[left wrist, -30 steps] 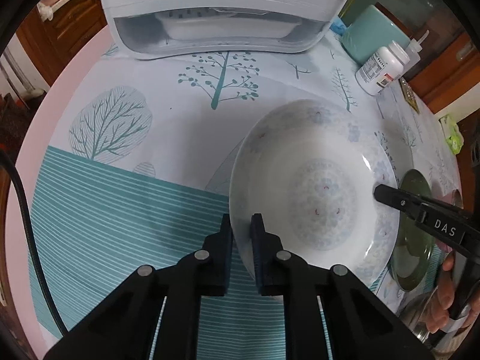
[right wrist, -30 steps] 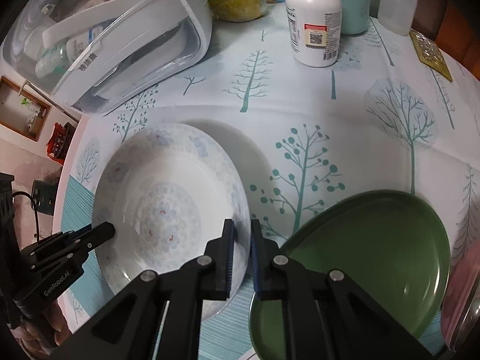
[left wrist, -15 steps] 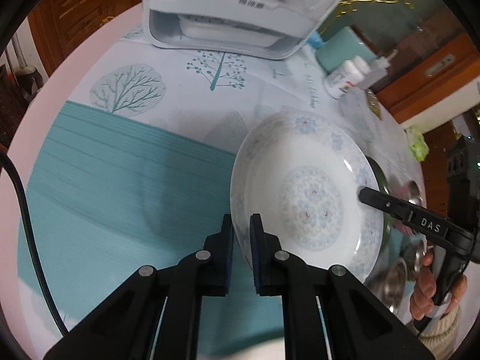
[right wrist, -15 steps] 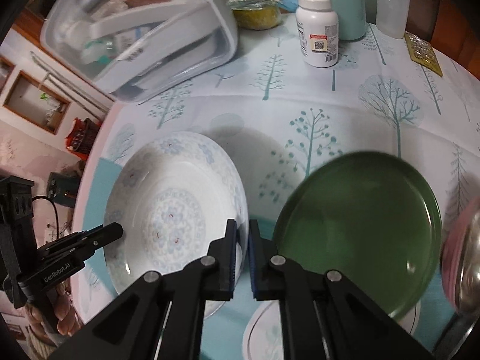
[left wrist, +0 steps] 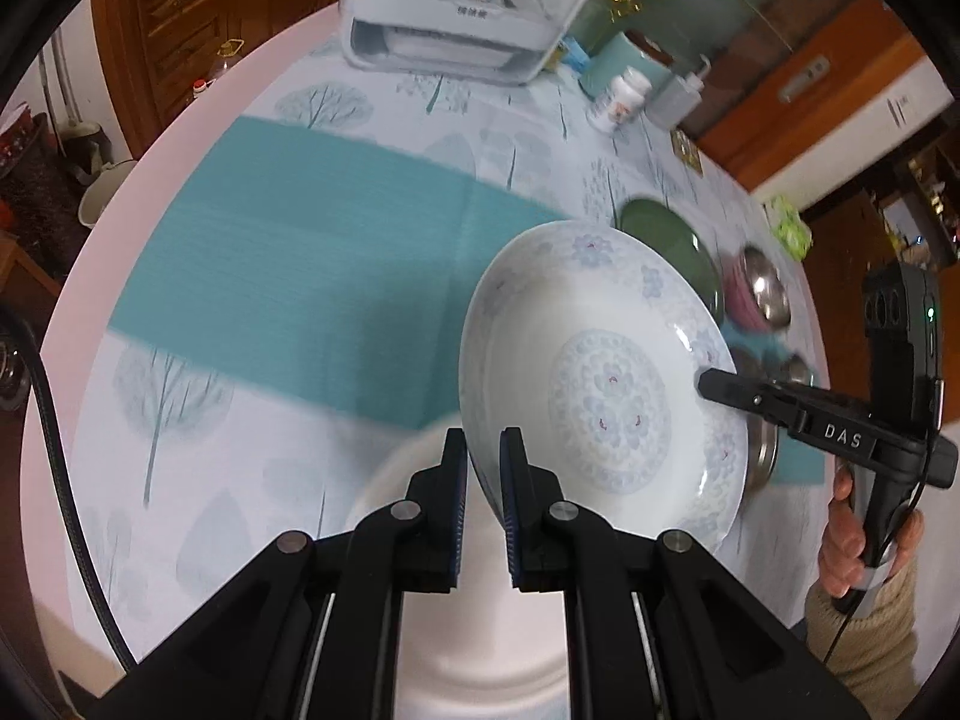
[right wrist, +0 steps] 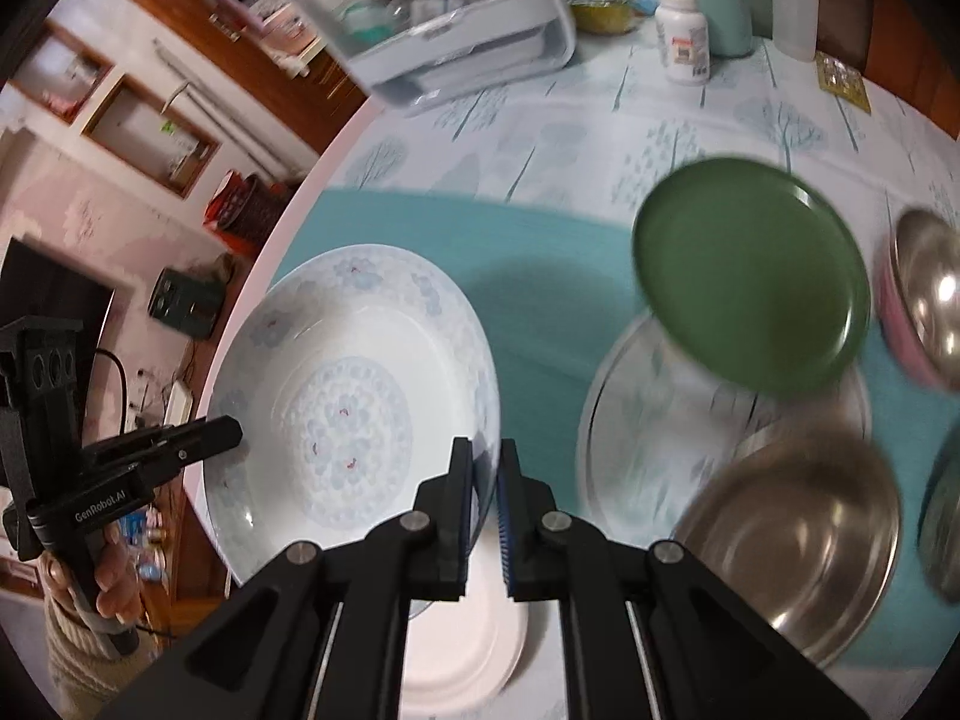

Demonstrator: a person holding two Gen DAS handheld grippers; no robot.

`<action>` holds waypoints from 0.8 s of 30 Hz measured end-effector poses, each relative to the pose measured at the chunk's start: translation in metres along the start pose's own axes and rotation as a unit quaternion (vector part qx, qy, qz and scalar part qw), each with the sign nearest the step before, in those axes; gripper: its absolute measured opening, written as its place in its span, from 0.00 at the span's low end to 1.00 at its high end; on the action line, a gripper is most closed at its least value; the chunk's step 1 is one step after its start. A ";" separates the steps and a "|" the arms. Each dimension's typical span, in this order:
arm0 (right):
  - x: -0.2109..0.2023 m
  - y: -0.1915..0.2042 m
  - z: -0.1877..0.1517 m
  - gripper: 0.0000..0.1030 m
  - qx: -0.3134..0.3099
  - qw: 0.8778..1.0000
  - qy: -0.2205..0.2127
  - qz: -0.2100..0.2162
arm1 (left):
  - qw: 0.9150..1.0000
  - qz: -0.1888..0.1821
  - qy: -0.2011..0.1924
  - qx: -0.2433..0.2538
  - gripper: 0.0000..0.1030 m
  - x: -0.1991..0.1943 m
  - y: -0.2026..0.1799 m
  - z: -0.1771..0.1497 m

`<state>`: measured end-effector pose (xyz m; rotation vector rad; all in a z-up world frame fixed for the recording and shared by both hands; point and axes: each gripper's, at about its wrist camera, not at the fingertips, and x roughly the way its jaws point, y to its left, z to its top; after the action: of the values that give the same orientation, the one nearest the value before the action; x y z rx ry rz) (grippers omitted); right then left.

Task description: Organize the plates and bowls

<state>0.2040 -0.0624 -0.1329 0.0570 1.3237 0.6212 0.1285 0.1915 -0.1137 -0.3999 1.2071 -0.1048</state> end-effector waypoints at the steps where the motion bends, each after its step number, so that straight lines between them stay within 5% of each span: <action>1: 0.001 0.002 -0.010 0.07 -0.002 1.000 0.003 0.000 | 1.000 0.003 0.002 0.002 0.08 -0.001 0.001 -0.011; 12: 0.051 0.007 -0.091 0.08 -0.001 0.998 0.055 0.019 | 0.999 0.016 0.026 -0.028 0.08 0.011 0.033 -0.102; 24: 0.063 0.018 -0.106 0.08 -0.013 0.999 0.042 -0.017 | 0.998 0.040 0.007 -0.037 0.08 0.029 0.041 -0.114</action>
<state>0.1067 -0.0510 -0.2101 -0.0133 1.3941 0.6183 0.0284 0.1930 -0.1875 -0.4158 1.2427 0.0058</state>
